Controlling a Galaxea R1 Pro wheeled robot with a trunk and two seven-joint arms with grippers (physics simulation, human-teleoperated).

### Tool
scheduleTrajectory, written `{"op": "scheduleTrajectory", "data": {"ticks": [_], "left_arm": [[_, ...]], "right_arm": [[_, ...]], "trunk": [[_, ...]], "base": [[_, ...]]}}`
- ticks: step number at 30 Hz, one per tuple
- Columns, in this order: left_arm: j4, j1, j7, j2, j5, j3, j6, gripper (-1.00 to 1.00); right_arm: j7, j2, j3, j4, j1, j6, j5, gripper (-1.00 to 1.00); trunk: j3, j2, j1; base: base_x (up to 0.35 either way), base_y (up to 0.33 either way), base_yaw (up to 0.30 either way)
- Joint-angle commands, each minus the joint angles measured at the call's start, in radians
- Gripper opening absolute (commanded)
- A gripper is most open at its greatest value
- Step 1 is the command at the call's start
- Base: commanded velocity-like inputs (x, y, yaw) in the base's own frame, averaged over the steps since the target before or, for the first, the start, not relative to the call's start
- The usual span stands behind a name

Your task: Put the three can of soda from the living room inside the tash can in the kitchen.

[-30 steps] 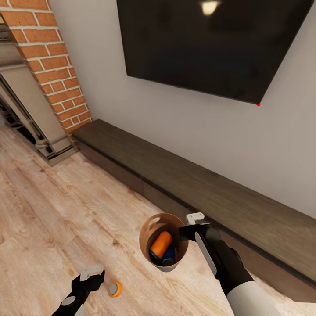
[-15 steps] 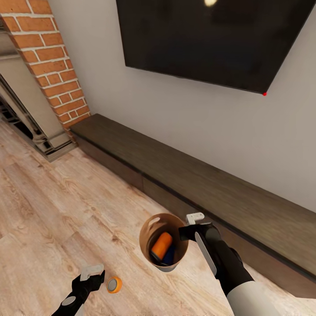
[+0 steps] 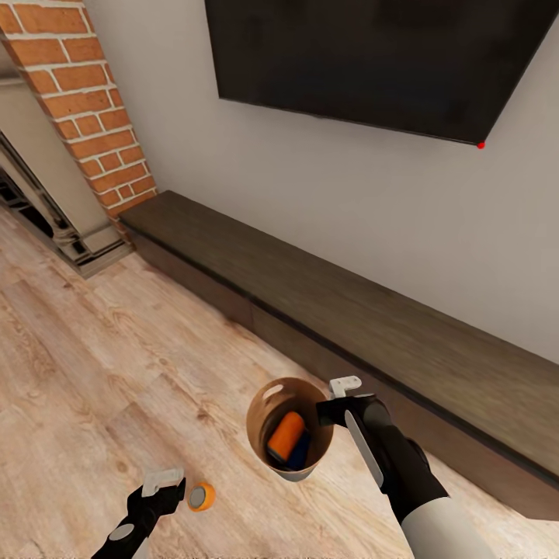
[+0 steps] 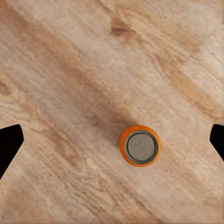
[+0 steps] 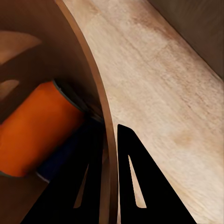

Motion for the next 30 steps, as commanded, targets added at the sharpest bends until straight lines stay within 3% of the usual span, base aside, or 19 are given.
{"op": "scheduleTrajectory", "data": {"ticks": [1, 16, 24, 30], "left_arm": [[0.0, 0.0, 0.0, 0.0, 0.0, 0.0, 0.0, 1.0], [-0.006, 0.0, -0.001, 0.0, 0.001, -0.008, -0.001, 1.0], [-0.007, 0.0, -0.002, 0.0, 0.002, -0.008, -0.001, 1.0], [-0.008, 0.0, -0.002, 0.0, 0.001, -0.008, -0.001, 1.0]], "right_arm": [[0.005, 0.0, 0.0, -0.001, 0.0, -0.001, -0.019, -1.0], [0.005, 0.0, 0.0, -0.049, 0.0, 0.001, -0.019, -1.0], [0.005, -0.001, -0.001, -0.049, 0.0, 0.001, -0.019, -1.0], [0.005, -0.001, -0.001, -0.049, 0.0, 0.001, -0.019, -1.0]], "trunk": [[-0.005, -0.007, 0.004], [-0.076, -0.112, 0.061], [-0.089, -0.112, 0.061], [-0.098, -0.112, 0.061]], "base": [[0.0, 0.0, 0.0], [0.0, 0.0, 0.0], [0.013, 0.0, 0.0], [0.248, 0.0, 0.0]]}}
